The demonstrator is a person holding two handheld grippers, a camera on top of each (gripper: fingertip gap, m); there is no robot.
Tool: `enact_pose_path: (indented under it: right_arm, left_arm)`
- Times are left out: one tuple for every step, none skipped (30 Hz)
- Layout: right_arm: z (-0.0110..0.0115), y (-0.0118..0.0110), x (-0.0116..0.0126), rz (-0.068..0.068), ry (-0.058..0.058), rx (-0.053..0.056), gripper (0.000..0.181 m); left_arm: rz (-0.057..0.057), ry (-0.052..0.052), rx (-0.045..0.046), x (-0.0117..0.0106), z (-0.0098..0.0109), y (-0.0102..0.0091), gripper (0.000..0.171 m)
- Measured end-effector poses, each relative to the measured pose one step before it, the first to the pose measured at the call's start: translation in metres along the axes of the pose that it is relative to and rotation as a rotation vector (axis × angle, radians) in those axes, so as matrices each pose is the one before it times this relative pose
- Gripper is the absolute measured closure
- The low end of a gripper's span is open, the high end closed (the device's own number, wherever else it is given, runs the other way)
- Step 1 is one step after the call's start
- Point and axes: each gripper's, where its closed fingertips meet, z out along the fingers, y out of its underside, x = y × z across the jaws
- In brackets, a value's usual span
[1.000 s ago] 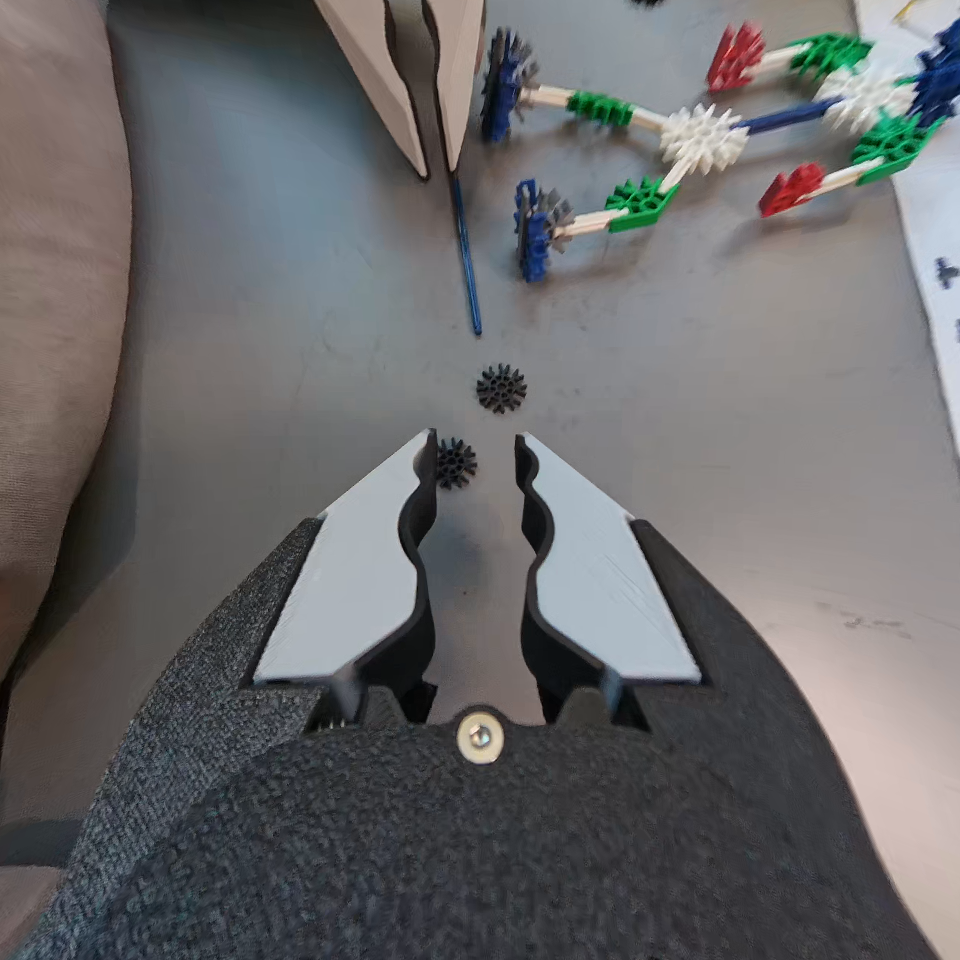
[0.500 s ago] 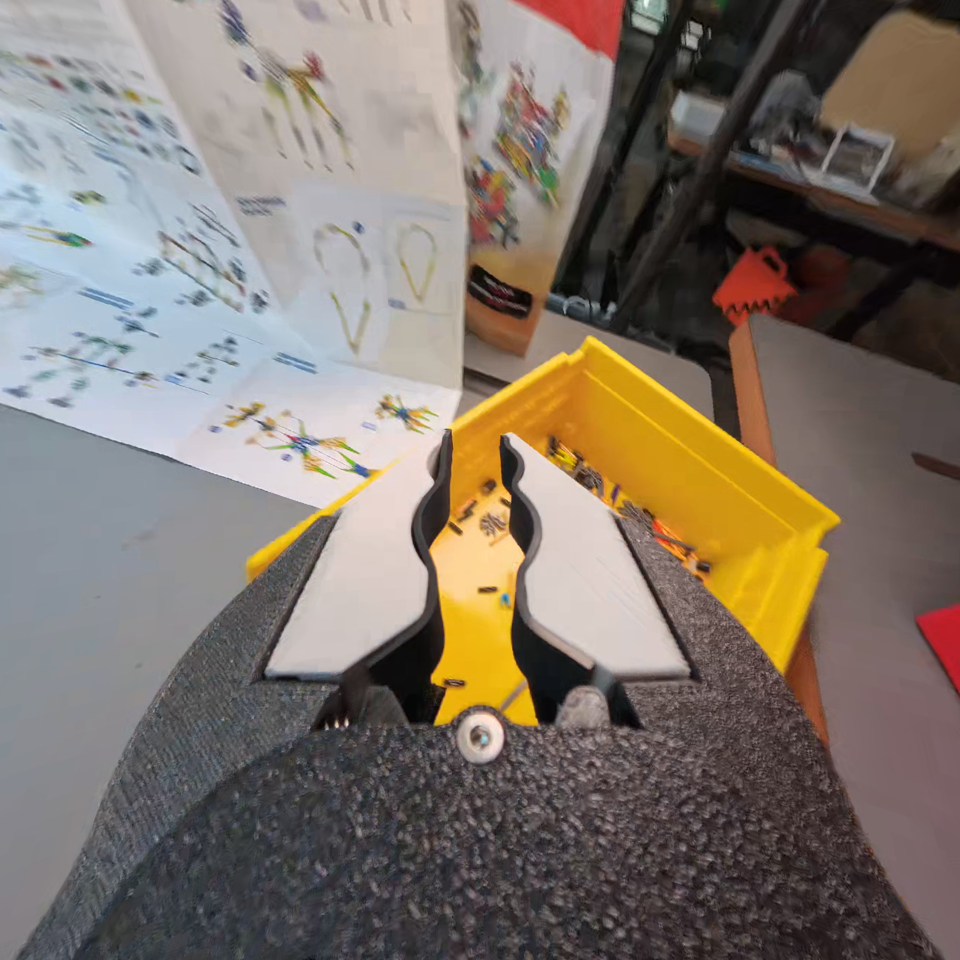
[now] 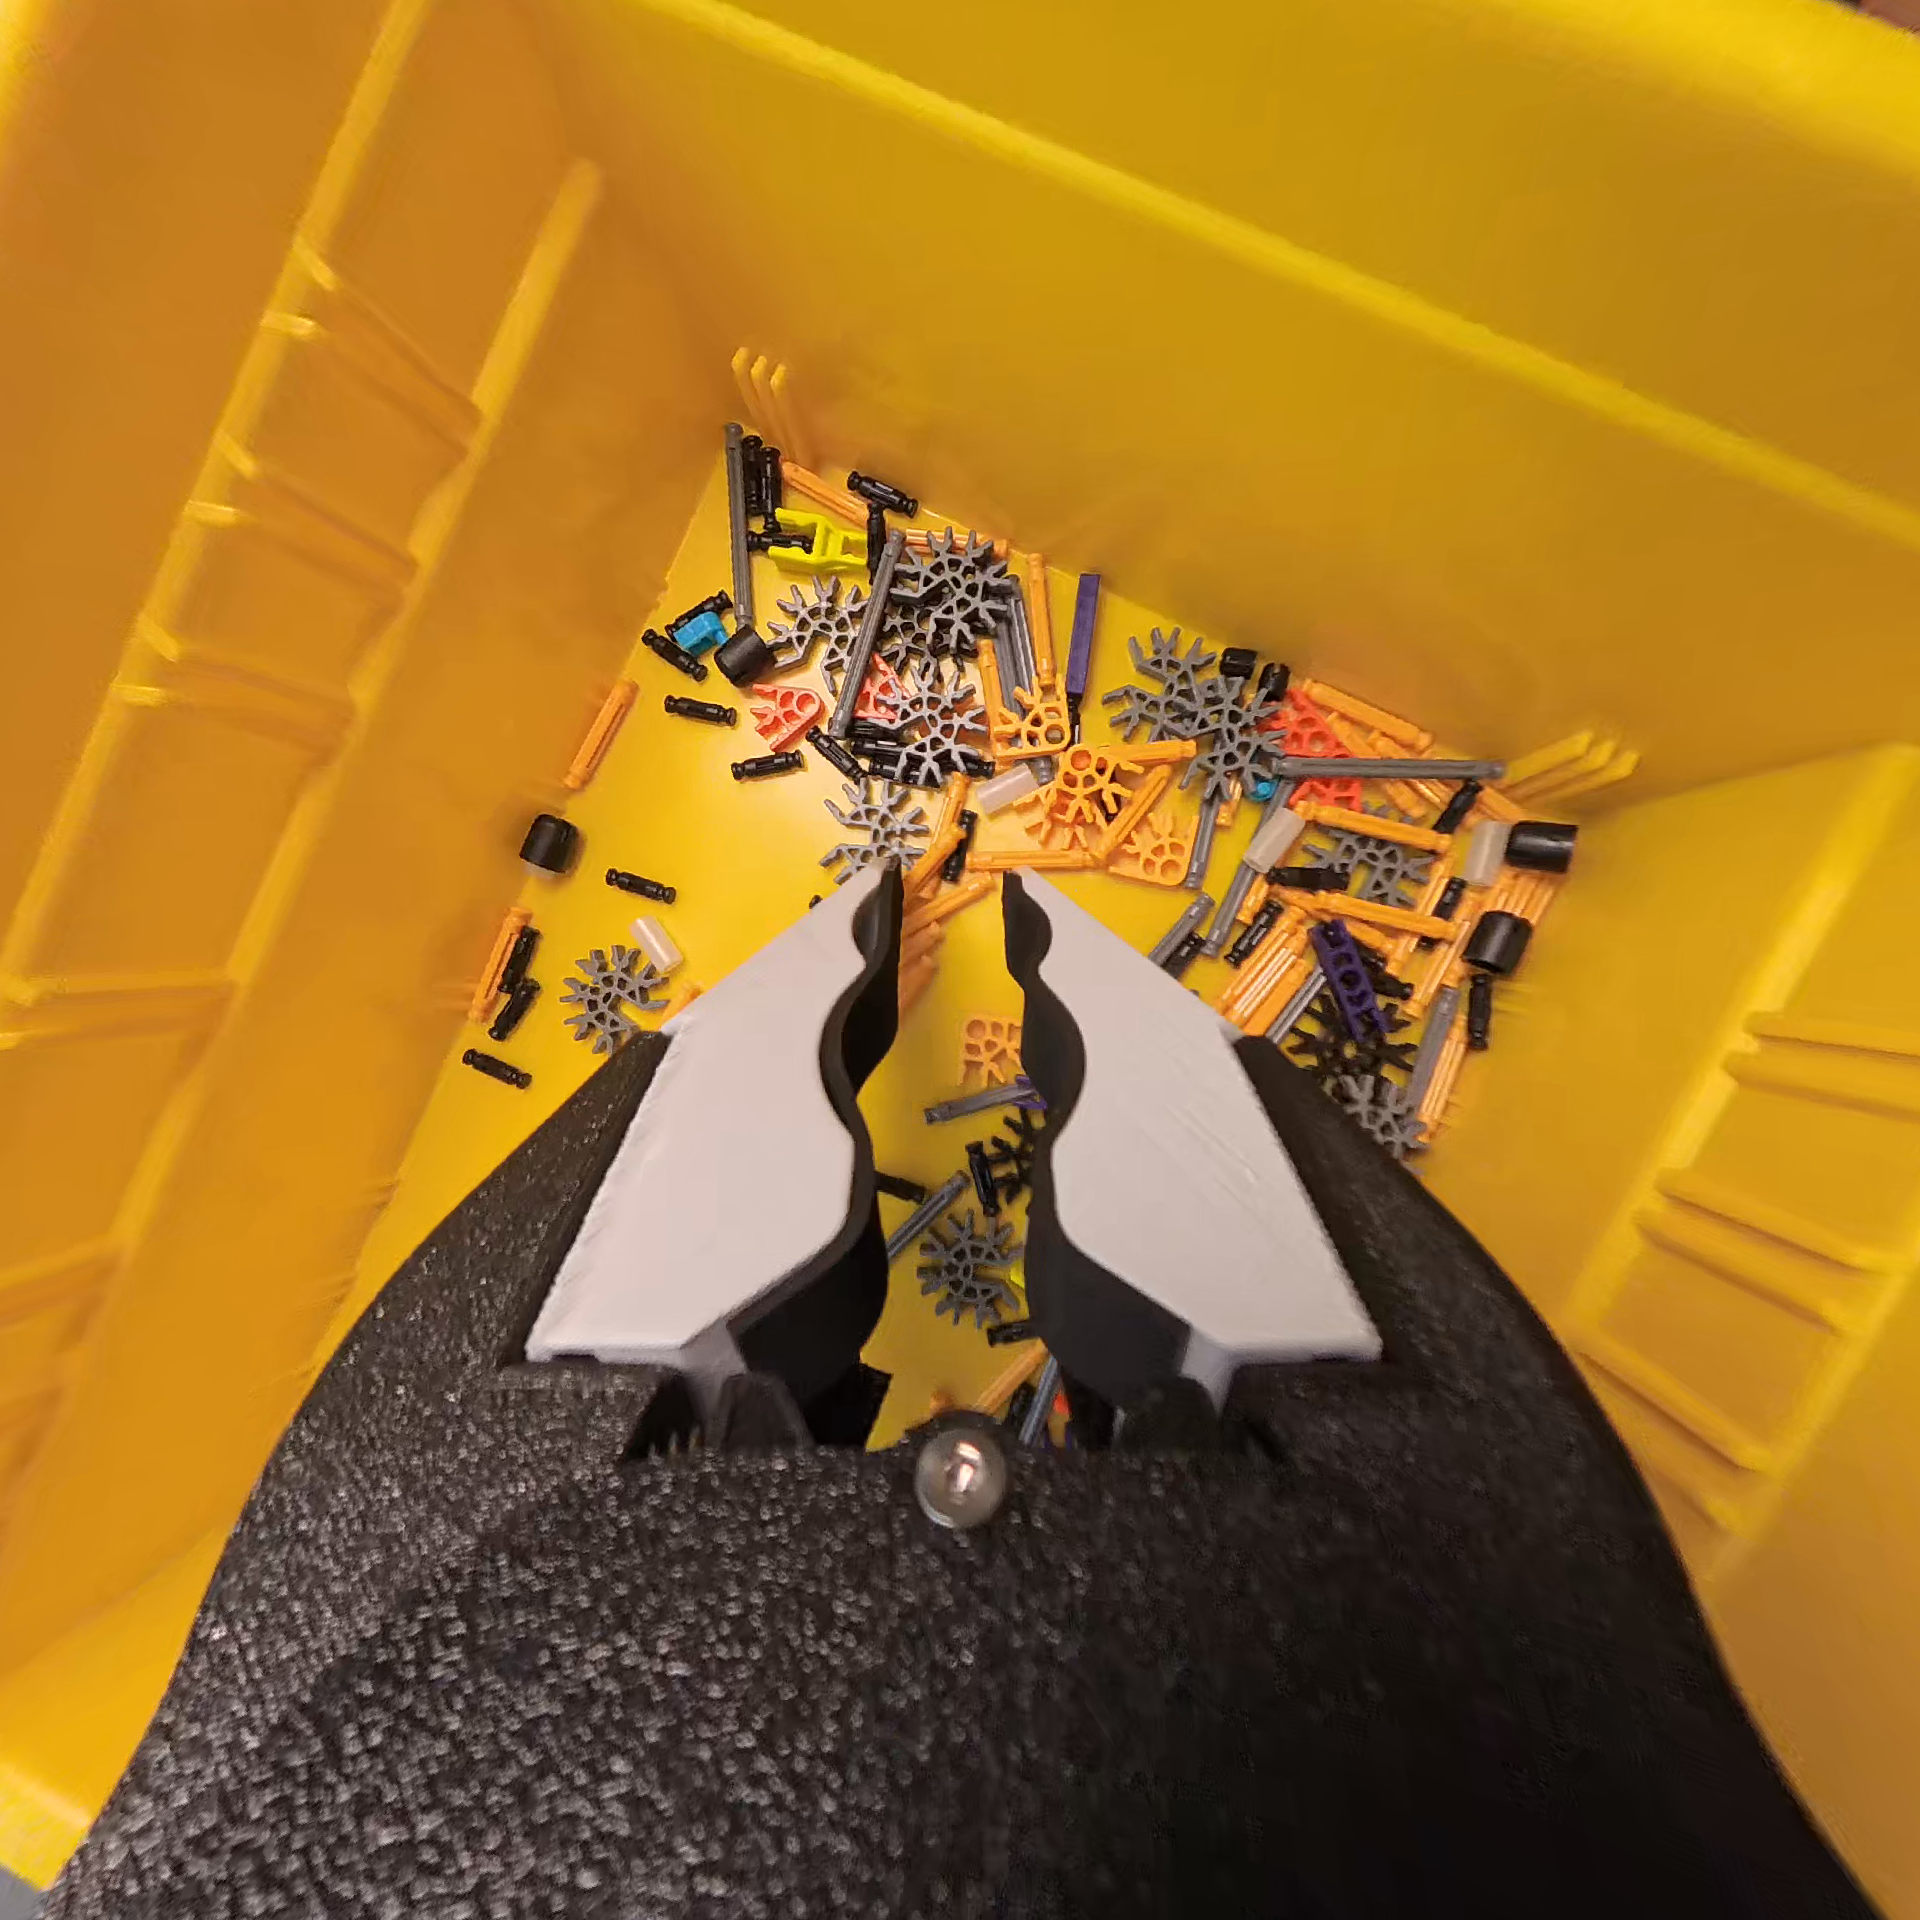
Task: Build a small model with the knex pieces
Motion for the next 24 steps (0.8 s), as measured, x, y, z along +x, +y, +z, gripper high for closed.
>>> enact_pose_path:
  right_arm:
    - [0.00081, 0.00088, 0.00164, 0.0086, 0.0054, -0.0055, 0.163]
    - [0.00054, 0.00037, 0.00104, 0.0033, 0.0021, -0.0026, 0.163]
    - [0.00018, 0.00035, -0.00074, 0.0078, -0.0095, -0.003, 0.163]
    - [0.0004, 0.00061, -0.0007, 0.0062, -0.009, -0.0044, 0.163]
    - [0.0002, -0.00015, 0.00027, 0.0052, -0.0024, 0.0, 0.164]
    - [0.0003, -0.00005, 0.00058, 0.0039, 0.0016, -0.0002, 0.166]
    - [0.00101, 0.0014, 0.00149, -0.0034, 0.0092, -0.0074, 0.172]
    - [0.00036, -0.00035, 0.00246, -0.0043, 0.0154, 0.0046, 0.177]
    - [0.0001, 0.00003, 0.00003, 0.0062, -0.0041, 0.0003, 0.177]
    - [-0.00018, -0.00001, 0.00004, 0.0083, -0.0073, 0.0004, 0.177]
    - [-0.00027, 0.00021, 0.00015, 0.0038, -0.0058, -0.0004, 0.177]
    - [-0.00033, 0.00041, 0.00023, 0.002, -0.0036, -0.0015, 0.178]
    - [-0.00036, 0.0008, 0.00111, -0.0034, 0.0035, -0.0034, 0.18]
    - [-0.00043, 0.00053, 0.00009, -0.0007, -0.001, -0.0014, 0.18]
    - [-0.00035, 0.00067, -0.00007, -0.0016, -0.0009, -0.0028, 0.18]
    - [-0.00054, 0.00078, -0.00023, -0.0055, 0.0013, -0.0038, 0.18]
    - [-0.00044, 0.00066, -0.00041, -0.008, 0.001, -0.0033, 0.181]
    - [-0.00054, 0.0004, -0.00111, -0.0068, -0.0029, -0.0016, 0.181]
    - [-0.0008, -0.00048, -0.00104, -0.0049, -0.0028, 0.0034, 0.181]
    - [-0.00127, -0.00102, -0.00031, -0.0033, -0.0004, 0.0064, 0.181]
    - [-0.00152, -0.00099, -0.00042, -0.0035, -0.0015, 0.0048, 0.181]
    - [-0.00188, -0.00094, -0.00072, -0.0034, -0.0033, 0.0033, 0.181]
    - [-0.00262, -0.00121, -0.00051, -0.0059, -0.0008, 0.0036, 0.181]
    - [-0.00388, -0.002, -0.00084, -0.01, 0.0005, 0.0078, 0.181]
  left_arm:
    - [-0.0076, 0.0044, -0.00177, -0.00024, 0.00037, 0.00077, 0.151]
    - [-0.0044, 0.0028, -0.00218, 0.0, 0.00032, 0.0007, 0.151]
    - [-0.0007, 0.0023, -0.00223, 0.0003, 0.00039, 0.00056, 0.151]
    - [0.0017, 0.0024, -0.00269, 0.00064, 0.0003, 0.00038, 0.151]
    - [0.0031, 0.0015, -0.00265, 0.00069, 0.0002, 0.00034, 0.151]
    - [0.0045, -0.0001, -0.0019, 0.00053, 0.00017, 0.00007, 0.151]
    - [0.0052, -0.0014, -0.00107, 0.00039, 0.00006, 0.00001, 0.151]
    - [0.0045, -0.0013, -0.00094, 0.00023, 0.00005, -0.00003, 0.151]
    - [0.0024, -0.0001, -0.00138, 0.00031, 0.00003, 0.0001, 0.151]
    - [0.0005, 0.0002, -0.00088, 0.00008, -0.00001, 0.00012, 0.151]
    - [-0.0001, -0.0005, 0.00043, 0.00003, -0.00013, 0.0, 0.151]
    - [-0.0003, -0.0002, 0.00041, -0.00009, -0.00005, -0.00015, 0.151]
    - [-0.0006, 0.0, 0.00044, -0.00012, -0.0001, -0.00014, 0.151]
    - [-0.0005, 0.0005, 0.00077, 0.00007, -0.00011, -0.00016, 0.151]
    - [-0.0002, 0.0008, 0.00016, 0.00022, 0.00006, -0.00003, 0.151]
    - [0.0004, 0.0006, -0.00066, 0.0001, 0.00008, 0.00006, 0.151]
    - [0.0014, 0.0004, -0.00054, 0.00026, 0.00024, 0.00002, 0.151]
    - [0.0018, 0.0004, -0.00057, 0.00037, 0.0002, 0.00005, 0.151]
    - [0.0017, 0.0004, -0.001, 0.00022, 0.00024, 0.00018, 0.151]
    - [0.0017, 0.0001, -0.00116, 0.00028, 0.00024, 0.0001, 0.151]
    - [0.0018, 0.0003, -0.00126, 0.00033, 0.00019, 0.00024, 0.151]
    - [0.0014, 0.0005, -0.00151, 0.00021, 0.00028, 0.00021, 0.151]
    - [0.0009, 0.0003, -0.00148, 0.00018, 0.00016, 0.00025, 0.151]
    - [0.0008, -0.0001, -0.00123, 0.00008, 0.00025, 0.00018, 0.151]
